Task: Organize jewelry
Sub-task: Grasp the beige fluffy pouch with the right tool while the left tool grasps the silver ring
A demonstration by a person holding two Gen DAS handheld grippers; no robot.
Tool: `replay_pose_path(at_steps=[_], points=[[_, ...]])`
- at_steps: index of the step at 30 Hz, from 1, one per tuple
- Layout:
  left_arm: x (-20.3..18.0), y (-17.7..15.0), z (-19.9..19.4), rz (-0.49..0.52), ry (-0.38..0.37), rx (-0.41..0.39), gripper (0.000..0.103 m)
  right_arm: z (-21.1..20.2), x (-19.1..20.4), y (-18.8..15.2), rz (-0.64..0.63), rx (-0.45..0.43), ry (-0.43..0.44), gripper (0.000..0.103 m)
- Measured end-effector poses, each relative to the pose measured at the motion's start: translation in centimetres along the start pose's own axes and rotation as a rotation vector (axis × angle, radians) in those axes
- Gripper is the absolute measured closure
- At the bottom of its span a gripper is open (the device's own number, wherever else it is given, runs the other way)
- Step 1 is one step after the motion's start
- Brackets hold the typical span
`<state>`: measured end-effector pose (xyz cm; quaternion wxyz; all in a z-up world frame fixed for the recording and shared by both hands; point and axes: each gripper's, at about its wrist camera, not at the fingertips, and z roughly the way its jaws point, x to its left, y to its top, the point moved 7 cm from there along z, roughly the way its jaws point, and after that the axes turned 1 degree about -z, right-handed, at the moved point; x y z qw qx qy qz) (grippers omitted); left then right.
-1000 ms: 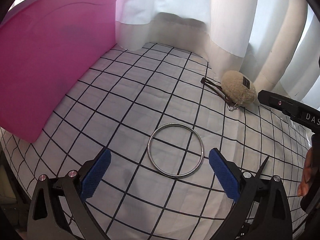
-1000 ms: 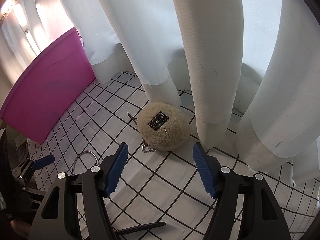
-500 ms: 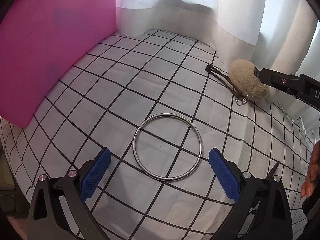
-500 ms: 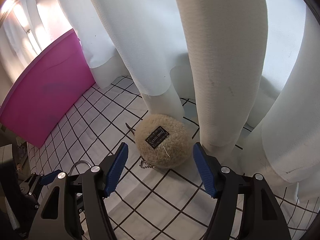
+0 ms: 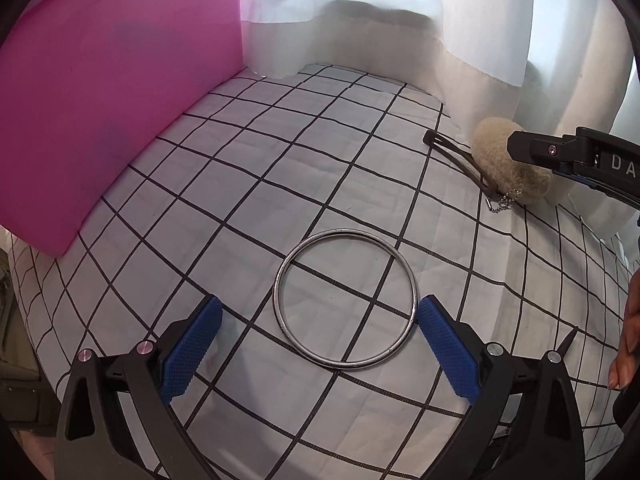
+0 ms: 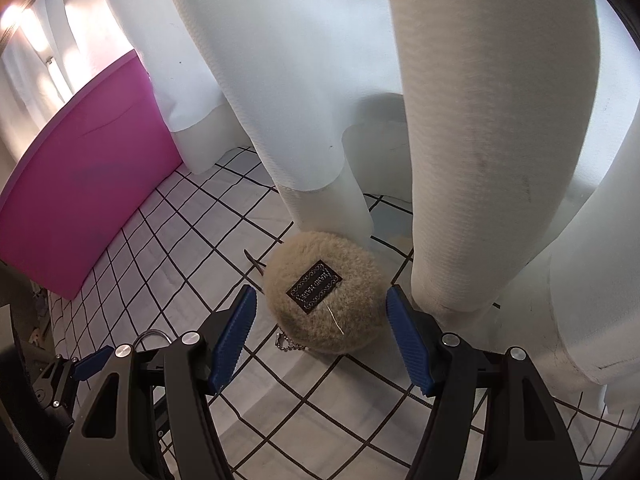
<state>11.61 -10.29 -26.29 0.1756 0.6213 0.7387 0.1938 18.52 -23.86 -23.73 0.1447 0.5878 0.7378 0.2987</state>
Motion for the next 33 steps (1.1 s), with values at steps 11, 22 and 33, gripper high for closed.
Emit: replay_pose_path(at_steps=[11,22,33], points=[[0.1,-0.1,-0.1,0.008,0.002,-0.011,0.005,2.0,-0.1,0.4,0.01,0.036,-0.057,0.039],[0.4,-0.3,-0.7,0.0,-0.006,-0.035,0.015,1.4,-0.6,0.0,0.027,0.02,-0.036,0.05],[1.3,0.3,-1.2,-0.016,-0.011,-0.046,0.036,-0.9,-0.1,0.1,0.027,-0.041,-0.04,0.057]])
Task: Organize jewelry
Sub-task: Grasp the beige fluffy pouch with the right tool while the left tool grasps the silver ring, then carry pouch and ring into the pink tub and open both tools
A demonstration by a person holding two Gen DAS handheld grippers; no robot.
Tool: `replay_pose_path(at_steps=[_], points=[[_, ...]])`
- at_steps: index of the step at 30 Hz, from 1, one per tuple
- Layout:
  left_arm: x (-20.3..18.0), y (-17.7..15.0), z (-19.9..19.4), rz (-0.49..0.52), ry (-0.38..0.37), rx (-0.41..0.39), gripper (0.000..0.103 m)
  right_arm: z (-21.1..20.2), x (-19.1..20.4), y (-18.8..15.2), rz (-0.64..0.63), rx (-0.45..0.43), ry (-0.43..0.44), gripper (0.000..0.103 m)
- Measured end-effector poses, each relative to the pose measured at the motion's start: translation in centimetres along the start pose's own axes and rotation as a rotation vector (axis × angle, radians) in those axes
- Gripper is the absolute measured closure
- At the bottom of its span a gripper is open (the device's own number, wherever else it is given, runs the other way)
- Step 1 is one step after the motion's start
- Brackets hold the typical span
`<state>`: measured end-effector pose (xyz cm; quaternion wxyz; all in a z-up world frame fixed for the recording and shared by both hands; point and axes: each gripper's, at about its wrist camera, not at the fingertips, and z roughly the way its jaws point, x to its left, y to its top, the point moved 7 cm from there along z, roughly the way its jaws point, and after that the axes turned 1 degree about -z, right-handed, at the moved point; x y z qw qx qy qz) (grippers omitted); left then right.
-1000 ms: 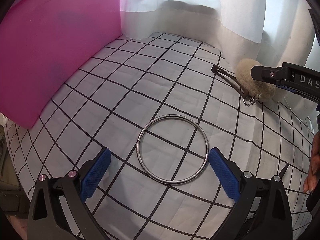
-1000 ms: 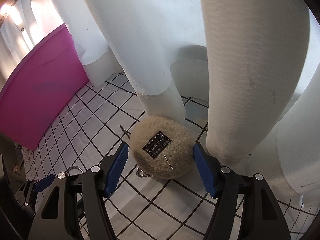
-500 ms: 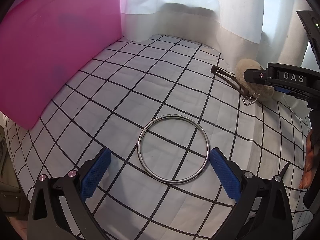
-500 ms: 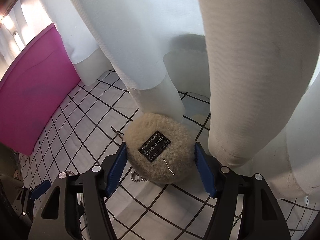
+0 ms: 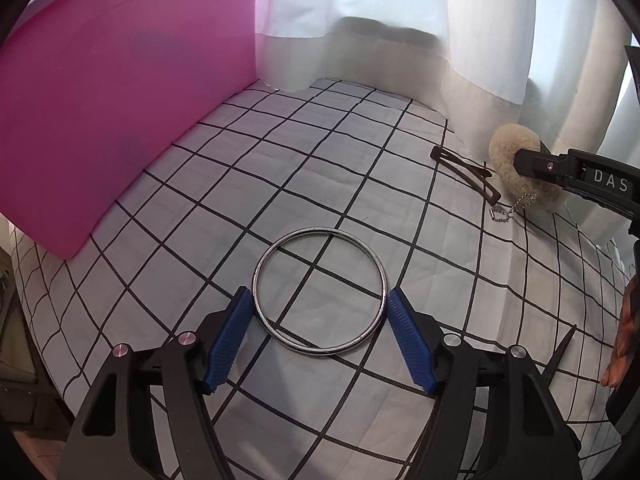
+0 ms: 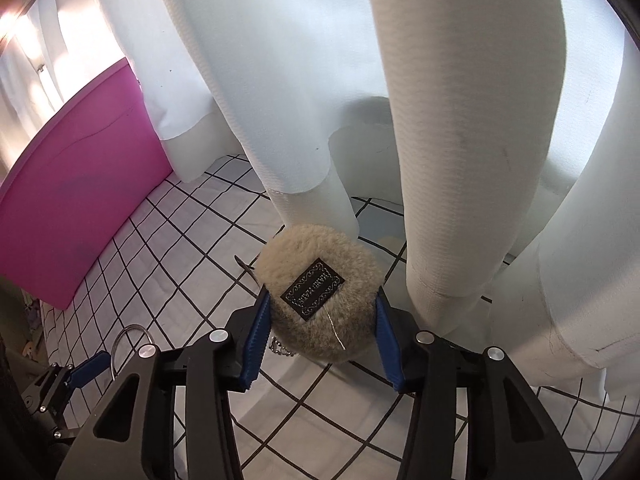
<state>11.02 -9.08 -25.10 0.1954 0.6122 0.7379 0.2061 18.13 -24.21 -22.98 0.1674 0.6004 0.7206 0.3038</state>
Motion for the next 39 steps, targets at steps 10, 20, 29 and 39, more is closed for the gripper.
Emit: replay_pose_path(at_steps=[10,20,29,39], points=[[1.2,0.8,-1.9,0.008,0.011,-0.049,0.036,-2.3,0.3,-0.5,0.026,-0.015,0.011,0.057],[2.2,1.3,-4.1,0.016,-0.018,-0.089,0.037,-3.4,1.5,-1.5,0.038,-0.013,0.012,0.057],[2.6,1.8,-5.9,0.023,-0.039,-0.112,0.038,-4.7,1.9,-2.1,0.055,-0.019,0.011,0.057],[3.4,2.7,-8.8,0.061,-0.054,-0.152,0.038,-7.0,3.6,-2.2,0.06,-0.036,0.017,0.057]])
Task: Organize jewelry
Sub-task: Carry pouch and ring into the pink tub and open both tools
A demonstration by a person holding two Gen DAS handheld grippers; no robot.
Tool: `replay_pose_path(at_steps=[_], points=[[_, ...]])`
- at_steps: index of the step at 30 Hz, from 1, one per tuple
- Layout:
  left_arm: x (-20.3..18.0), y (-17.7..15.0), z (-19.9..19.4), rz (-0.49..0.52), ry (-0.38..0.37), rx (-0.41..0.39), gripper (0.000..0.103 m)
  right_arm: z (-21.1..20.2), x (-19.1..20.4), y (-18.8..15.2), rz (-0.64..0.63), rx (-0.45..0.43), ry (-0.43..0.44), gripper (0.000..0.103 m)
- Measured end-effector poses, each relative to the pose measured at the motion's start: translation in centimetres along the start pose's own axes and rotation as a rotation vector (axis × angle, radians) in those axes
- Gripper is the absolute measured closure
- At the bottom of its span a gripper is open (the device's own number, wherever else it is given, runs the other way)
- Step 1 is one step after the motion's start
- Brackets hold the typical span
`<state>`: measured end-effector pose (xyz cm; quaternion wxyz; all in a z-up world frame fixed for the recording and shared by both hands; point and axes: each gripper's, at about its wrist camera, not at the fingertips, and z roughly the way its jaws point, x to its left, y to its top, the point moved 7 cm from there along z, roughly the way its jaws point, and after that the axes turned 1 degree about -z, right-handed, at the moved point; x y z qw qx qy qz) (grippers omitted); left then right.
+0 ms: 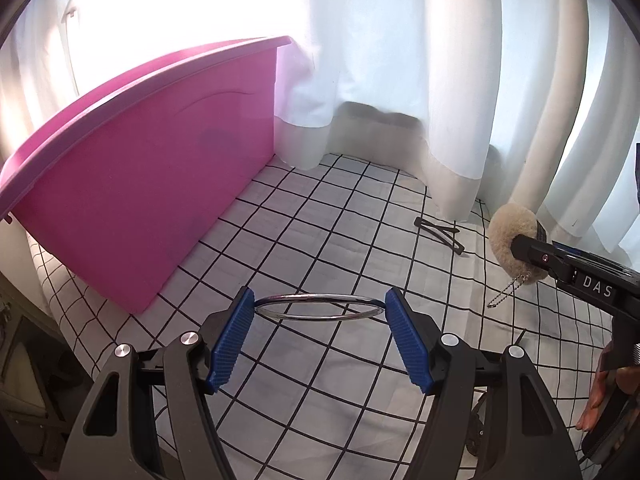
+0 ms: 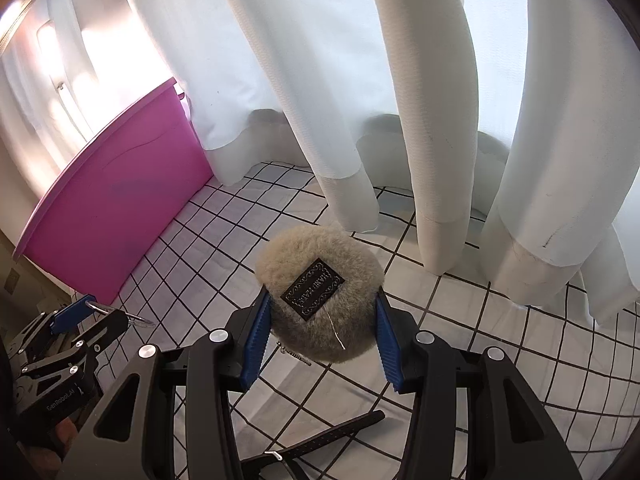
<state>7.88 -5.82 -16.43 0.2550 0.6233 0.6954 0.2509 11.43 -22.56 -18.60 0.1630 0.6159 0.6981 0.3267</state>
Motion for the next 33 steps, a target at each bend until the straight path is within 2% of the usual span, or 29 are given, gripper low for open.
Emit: replay_pose_path(at_steps=[17,24,33], points=[[4.2,5.8,-7.6,0.036,-0.065,-0.115,0.038,-5.7,6.4,2.5,-0.007,-0.085,0.019,0.057],[6.3,9.3,-10.0,0.021,-0.08,-0.183,0.038,-7.0,9.9,5.0,-0.041,-0.137,0.028,0.057],[10.7,14.7,-13.6,0.004,-0.049,-0.299,0.038,-7.6,15.8,9.2,-0.093,-0.213,0.081,0.057]])
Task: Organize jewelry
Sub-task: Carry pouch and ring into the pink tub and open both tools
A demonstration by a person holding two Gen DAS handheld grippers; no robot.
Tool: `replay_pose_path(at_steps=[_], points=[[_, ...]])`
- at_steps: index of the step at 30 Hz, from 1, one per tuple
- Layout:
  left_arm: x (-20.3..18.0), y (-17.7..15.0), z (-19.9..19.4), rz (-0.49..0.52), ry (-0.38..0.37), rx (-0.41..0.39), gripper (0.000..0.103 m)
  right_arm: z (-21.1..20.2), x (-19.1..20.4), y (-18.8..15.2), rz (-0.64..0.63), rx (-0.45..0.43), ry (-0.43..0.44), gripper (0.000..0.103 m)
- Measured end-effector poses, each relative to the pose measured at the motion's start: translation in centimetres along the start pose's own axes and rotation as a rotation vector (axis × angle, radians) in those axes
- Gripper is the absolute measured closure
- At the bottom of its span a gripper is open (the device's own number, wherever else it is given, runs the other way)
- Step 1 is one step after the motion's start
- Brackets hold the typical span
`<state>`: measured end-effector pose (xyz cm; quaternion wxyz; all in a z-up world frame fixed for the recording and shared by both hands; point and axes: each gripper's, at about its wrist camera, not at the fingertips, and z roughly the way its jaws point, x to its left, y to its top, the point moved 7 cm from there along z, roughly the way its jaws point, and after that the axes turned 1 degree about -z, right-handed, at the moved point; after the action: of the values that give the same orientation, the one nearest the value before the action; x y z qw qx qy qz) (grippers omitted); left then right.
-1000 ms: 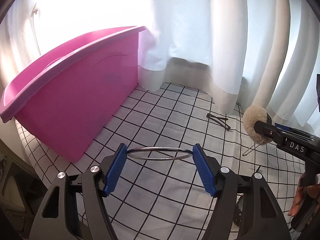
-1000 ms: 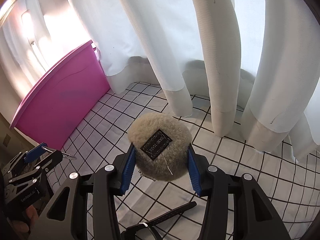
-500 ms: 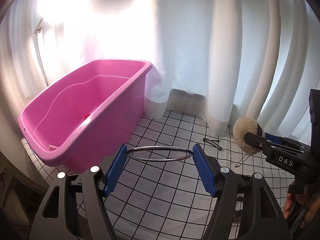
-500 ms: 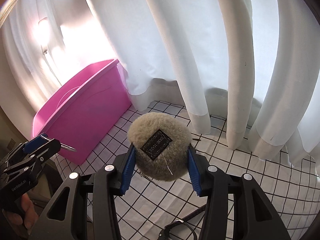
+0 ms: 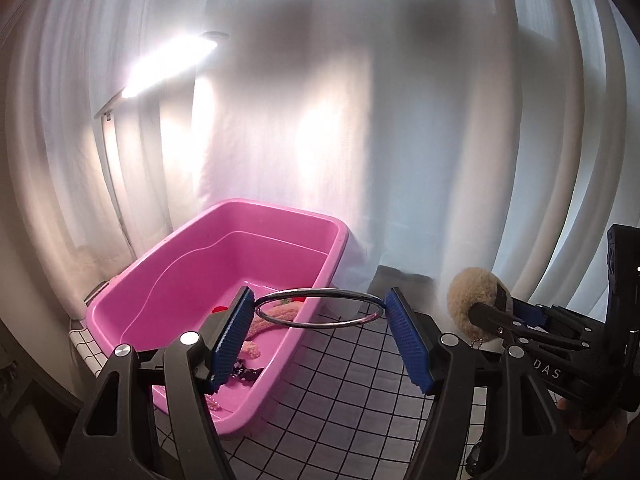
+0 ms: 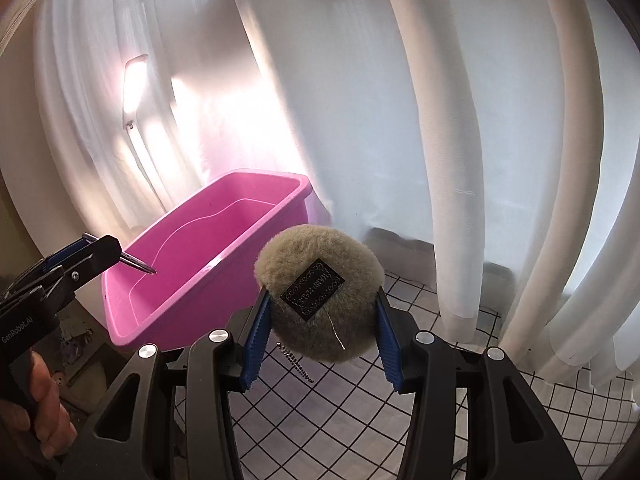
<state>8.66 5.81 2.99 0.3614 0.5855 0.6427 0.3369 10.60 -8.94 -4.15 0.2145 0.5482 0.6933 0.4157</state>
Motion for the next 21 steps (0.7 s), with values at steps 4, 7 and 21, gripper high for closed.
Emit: replay_pose_path(at_steps=[4,7,21], points=[[2.9,1.4,-0.1,-0.007,0.04,-0.024,0.038,1.3,3.0,2.0,-0.03,-0.018,0.037,0.057],[5.4,1.9,0.1,-0.018,0.074,-0.032,0.038,2.5,5.2,3.1,-0.049,-0.02,0.063,0.057],[16.6,1.5,2.8,-0.1,0.171,0.015,0.038,10.9,14.6,5.6,-0.131,0.054,0.138,0.057]])
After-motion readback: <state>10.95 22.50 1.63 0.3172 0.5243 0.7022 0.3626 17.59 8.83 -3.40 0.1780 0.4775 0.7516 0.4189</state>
